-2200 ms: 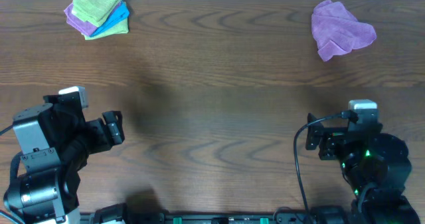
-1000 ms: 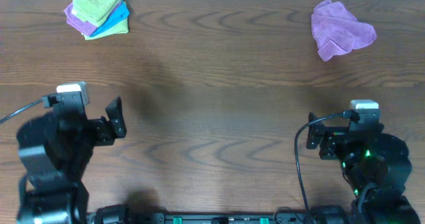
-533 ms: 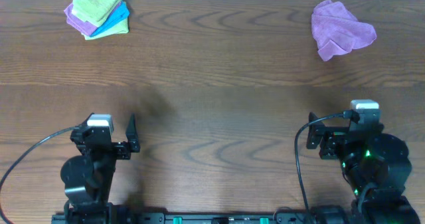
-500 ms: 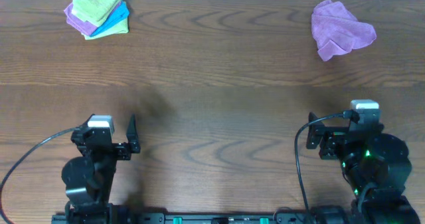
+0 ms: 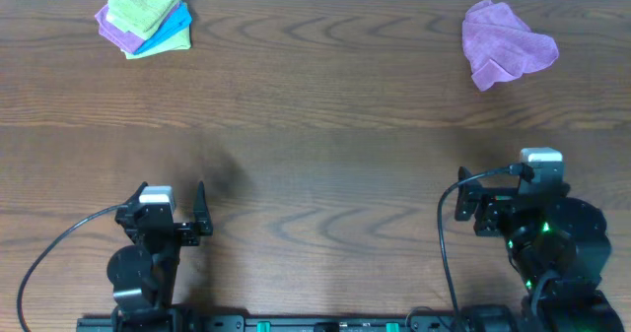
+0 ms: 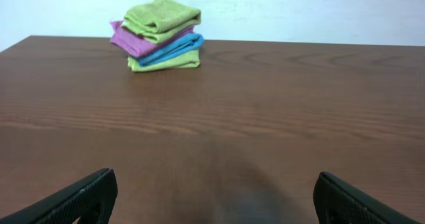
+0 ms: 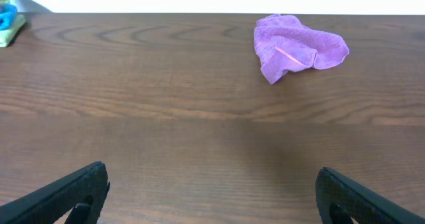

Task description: Fold the cloth

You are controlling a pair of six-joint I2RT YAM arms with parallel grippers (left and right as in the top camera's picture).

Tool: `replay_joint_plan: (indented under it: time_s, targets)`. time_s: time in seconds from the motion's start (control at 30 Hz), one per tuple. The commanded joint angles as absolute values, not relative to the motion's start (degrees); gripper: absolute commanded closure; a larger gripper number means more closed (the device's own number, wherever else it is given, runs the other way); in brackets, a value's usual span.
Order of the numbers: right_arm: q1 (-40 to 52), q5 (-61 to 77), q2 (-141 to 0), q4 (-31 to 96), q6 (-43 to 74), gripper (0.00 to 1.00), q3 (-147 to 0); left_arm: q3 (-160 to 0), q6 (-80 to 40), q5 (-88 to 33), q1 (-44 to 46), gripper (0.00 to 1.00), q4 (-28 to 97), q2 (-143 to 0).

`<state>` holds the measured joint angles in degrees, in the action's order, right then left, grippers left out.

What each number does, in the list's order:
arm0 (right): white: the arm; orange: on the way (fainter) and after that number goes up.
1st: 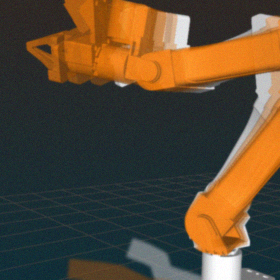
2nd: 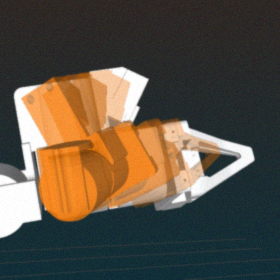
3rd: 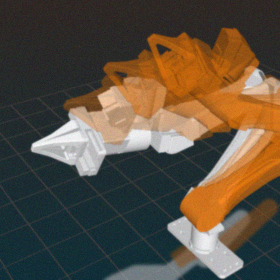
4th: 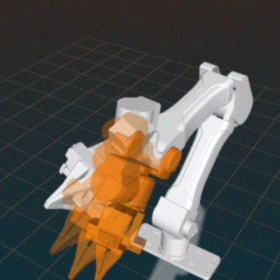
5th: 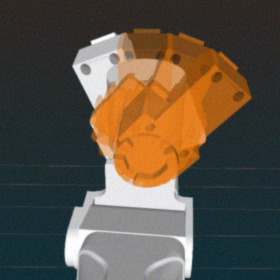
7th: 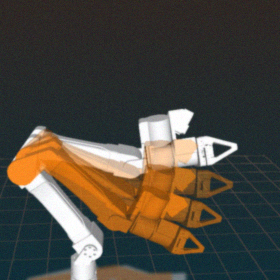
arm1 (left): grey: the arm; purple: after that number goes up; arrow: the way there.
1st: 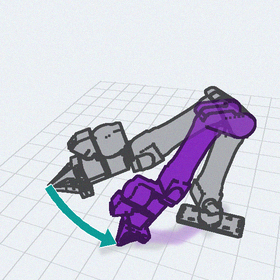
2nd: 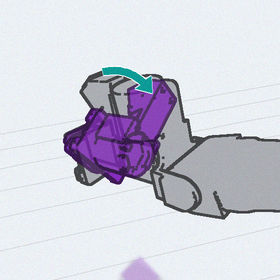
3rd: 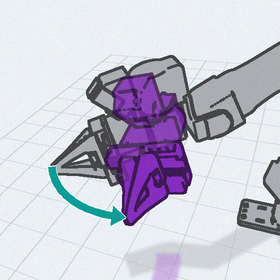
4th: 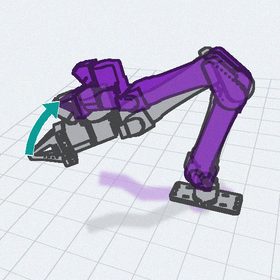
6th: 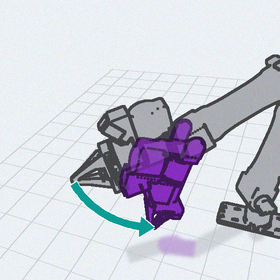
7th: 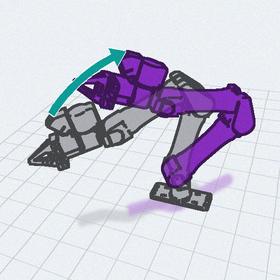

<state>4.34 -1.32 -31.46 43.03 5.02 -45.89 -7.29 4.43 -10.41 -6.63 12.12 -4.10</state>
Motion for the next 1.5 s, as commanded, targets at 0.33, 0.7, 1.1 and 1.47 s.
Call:
replay_joint_plan:
  time_s: [0.33,0.7,1.1,1.47]
  targets:
    - [4.16,-1.93,-31.29,43.09,5.74,0.01,-45.60,-3.53,0.84,-5.72,-6.35,0.05,11.77,-0.34]
    - [4.16,-1.93,-31.29,43.09,5.74,0.01,-45.60,-3.53,1.28,-2.15,-6.35,0.04,11.92,-0.23]
    - [4.16,-1.93,-31.29,43.09,5.74,0.01,-45.60,-3.53,1.28,-2.15,-6.35,0.05,11.92,-0.25]
    - [4.19,-1.93,-31.03,43.09,5.74,0.01,-45.60,-3.53,1.28,-2.15,-6.35,0.04,11.92,-0.25]
